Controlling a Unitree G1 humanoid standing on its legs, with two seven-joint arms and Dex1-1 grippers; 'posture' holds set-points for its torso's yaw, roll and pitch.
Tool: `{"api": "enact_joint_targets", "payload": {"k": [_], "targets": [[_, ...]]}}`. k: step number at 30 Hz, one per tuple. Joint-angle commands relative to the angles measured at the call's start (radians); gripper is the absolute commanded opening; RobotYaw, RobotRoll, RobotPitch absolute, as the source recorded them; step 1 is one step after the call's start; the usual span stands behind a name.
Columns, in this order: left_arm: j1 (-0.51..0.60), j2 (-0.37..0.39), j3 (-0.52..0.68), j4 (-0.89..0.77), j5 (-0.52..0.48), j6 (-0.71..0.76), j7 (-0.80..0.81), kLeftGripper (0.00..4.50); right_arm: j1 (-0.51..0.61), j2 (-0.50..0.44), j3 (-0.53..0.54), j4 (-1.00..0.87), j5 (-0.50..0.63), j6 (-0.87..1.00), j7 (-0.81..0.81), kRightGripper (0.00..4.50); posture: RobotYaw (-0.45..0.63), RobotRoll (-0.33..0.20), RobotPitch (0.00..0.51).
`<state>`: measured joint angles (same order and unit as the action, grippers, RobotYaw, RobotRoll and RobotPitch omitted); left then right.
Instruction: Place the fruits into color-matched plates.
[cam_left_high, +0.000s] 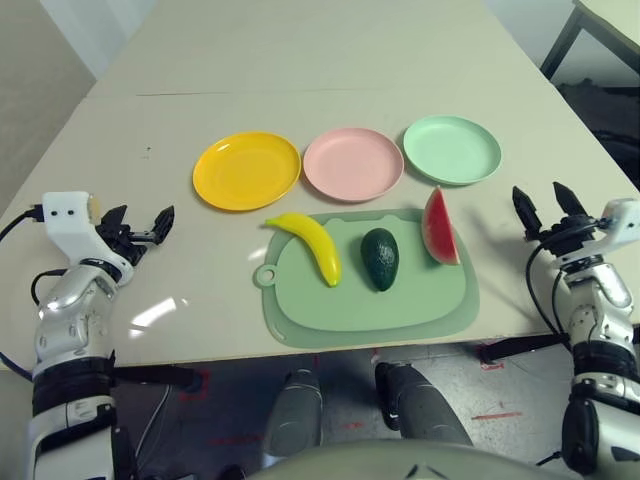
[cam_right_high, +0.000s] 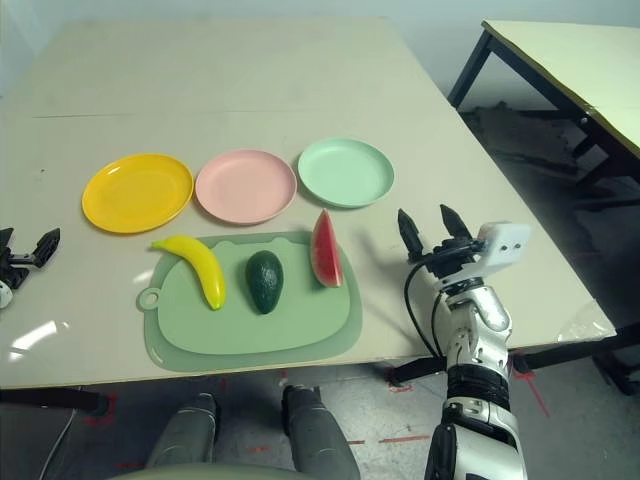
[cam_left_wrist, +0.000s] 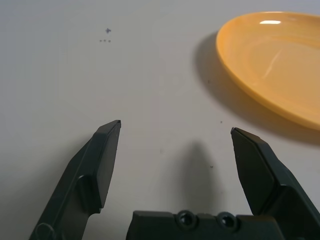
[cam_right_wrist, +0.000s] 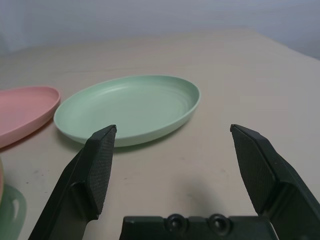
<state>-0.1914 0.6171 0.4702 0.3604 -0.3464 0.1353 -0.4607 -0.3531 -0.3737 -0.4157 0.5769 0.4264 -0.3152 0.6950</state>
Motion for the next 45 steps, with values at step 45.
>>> {"api": "enact_joint_targets", "payload": {"k": [45], "targets": [[0.170,0.259,-0.215,-0.469,-0.269,0.030,-0.930,4.48,-0.376,-0.545,0.383,0.057,-0.401,-0.203,0.403,4.50,-0.04,0.000,0.165]]}}
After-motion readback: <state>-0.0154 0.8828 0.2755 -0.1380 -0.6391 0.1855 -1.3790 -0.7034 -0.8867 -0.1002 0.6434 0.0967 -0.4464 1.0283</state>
